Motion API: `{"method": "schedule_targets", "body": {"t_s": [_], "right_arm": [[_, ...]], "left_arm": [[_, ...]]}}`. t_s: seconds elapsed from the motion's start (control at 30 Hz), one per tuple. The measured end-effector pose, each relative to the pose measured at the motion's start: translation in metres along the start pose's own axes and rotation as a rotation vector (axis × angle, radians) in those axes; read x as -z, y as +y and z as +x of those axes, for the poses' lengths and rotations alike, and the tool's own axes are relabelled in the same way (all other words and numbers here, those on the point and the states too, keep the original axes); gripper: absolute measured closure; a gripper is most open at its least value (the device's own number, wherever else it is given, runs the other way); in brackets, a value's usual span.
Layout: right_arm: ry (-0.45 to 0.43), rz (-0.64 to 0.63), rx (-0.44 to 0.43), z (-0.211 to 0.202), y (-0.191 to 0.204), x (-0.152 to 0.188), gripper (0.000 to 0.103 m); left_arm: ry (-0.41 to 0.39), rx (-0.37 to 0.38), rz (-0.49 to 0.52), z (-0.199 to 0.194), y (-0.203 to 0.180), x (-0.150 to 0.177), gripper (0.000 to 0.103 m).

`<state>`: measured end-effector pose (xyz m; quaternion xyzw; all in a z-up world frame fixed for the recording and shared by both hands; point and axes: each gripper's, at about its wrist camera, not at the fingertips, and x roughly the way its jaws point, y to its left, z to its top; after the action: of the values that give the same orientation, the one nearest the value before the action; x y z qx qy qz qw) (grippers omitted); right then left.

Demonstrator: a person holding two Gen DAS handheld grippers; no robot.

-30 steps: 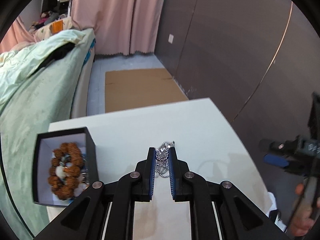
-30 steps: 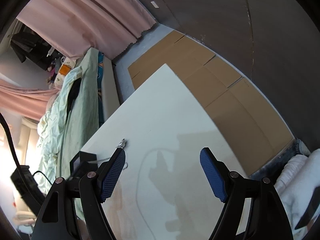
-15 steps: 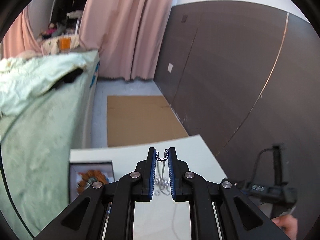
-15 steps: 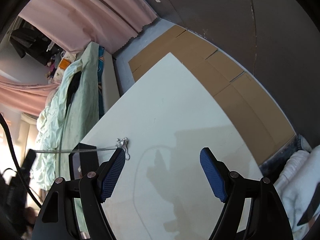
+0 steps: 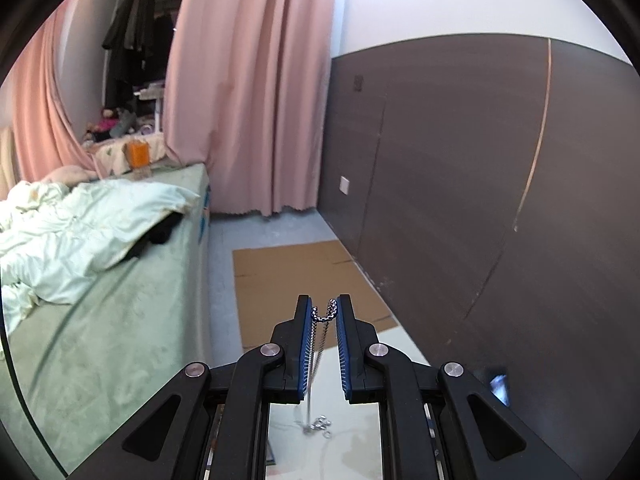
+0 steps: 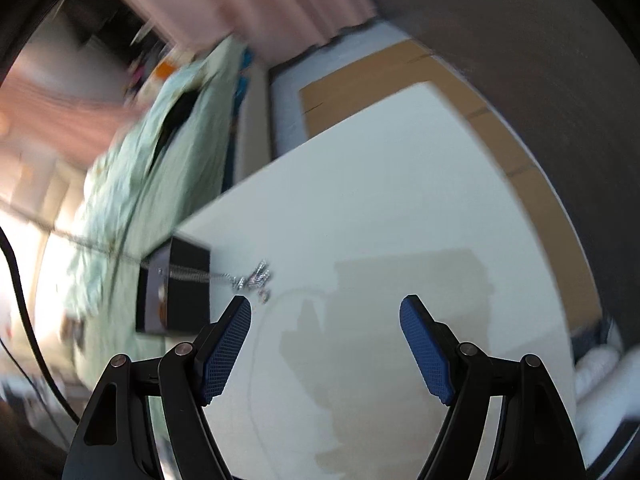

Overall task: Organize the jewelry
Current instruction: 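Lower the necklace into the box with left tool while right tool grasps silver ring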

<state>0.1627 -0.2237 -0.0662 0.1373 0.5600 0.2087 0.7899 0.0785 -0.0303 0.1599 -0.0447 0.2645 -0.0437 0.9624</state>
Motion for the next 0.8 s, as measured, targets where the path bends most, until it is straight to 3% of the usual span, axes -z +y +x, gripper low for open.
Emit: {"method": "schedule_targets", "body": {"t_s": [0.23,0.37,0.53,0.8], "right_arm": [[0.063,-0.161,0.019,0.039,0.040,0.001,0.058],[0.065,-0.188,0.034,0.049,0.049,-0.003,0.065],[0.083,-0.236,0.087,0.061,0.059,-0.004,0.086],[0.102,-0.355,0.228,0.077,0.081,0.003,0.086]], "left_arm": [[-0.042,-0.062,0.003,-0.022,0.018,-0.032,0.090],[-0.074,-0.088,0.016,-0.034,0.023,-0.052,0.090],[-0.088,-0.123,0.030,-0.039,0.033,-0.074,0.091],[-0.111,-0.183,0.060,-0.055,0.049,-0.086,0.091]]}}
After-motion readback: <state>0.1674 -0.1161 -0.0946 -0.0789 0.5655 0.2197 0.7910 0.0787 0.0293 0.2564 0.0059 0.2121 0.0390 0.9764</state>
